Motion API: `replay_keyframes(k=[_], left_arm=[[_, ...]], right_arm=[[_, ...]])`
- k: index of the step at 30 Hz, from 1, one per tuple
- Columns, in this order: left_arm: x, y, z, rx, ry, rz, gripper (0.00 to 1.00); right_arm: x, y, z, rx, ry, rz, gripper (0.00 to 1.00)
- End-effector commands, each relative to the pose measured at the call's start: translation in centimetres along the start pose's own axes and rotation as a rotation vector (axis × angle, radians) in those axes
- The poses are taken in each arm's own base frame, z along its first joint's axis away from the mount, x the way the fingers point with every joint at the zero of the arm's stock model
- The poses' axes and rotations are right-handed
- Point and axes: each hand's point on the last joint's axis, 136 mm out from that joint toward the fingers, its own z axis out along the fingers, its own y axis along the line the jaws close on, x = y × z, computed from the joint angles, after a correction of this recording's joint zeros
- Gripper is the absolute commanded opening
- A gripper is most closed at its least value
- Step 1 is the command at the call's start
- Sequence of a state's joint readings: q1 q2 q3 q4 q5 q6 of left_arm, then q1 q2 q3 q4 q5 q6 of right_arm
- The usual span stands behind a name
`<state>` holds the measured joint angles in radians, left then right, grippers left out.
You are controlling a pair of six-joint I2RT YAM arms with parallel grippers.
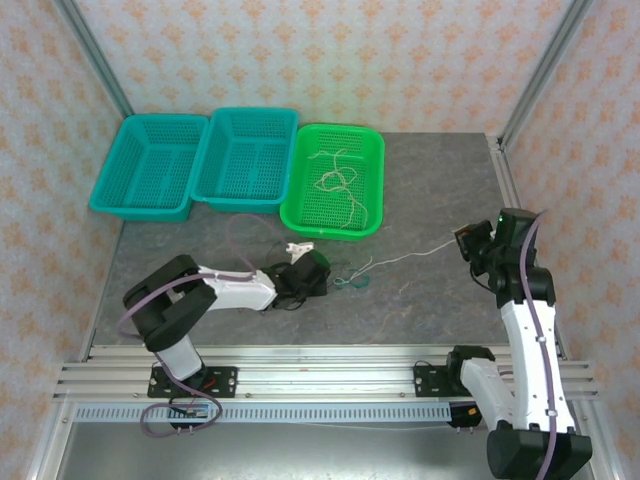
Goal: Untangle the cables
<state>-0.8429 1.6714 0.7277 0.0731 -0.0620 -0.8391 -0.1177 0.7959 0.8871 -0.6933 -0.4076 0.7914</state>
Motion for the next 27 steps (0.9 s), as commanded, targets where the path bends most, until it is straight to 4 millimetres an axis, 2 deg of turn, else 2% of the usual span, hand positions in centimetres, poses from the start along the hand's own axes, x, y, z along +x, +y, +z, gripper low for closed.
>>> replay_keyframes(k=[1, 6, 10, 14, 18, 22, 27], left_arm=[[2.3, 7.5, -0.8, -0.225, 0.046, 0.009, 0.0], [2.2, 12.3, -3.0, -0.353, 0.025, -0.024, 0.0], [2.3, 16.4, -4.8, -0.47, 0.023, -0.072, 0.0], [2.2, 19.0, -6.0, -0.555, 0.022, -0.128, 0.0], [1.4, 20.7, -7.7, -0.65, -0.017, -0.144, 0.0], [1.5, 21.2, -7.9, -0.645, -0.031, -0.206, 0.0], [1.6, 21.5, -8.0, -0.64, -0.039, -0.24, 0.0]], right_arm=[[-2.4, 0.3, -1.9, 0.033, -0.119, -0.008, 0.0], [-5.9, -0.2, -4.7, 0.131, -0.305, -0.035, 0.0], [-8.5, 0.3, -7.4, 0.174, -0.455, -0.068, 0.0], [-10.0, 0.9, -9.2, 0.194, -0.54, -0.083, 0.0], [-10.9, 0.6, -10.7, 0.242, -0.603, -0.088, 0.0], [-11.5, 0.0, -12.1, 0.303, -0.655, -0.107, 0.0], [-13.5, -0.4, -16.3, 0.419, -0.823, -0.178, 0.0]])
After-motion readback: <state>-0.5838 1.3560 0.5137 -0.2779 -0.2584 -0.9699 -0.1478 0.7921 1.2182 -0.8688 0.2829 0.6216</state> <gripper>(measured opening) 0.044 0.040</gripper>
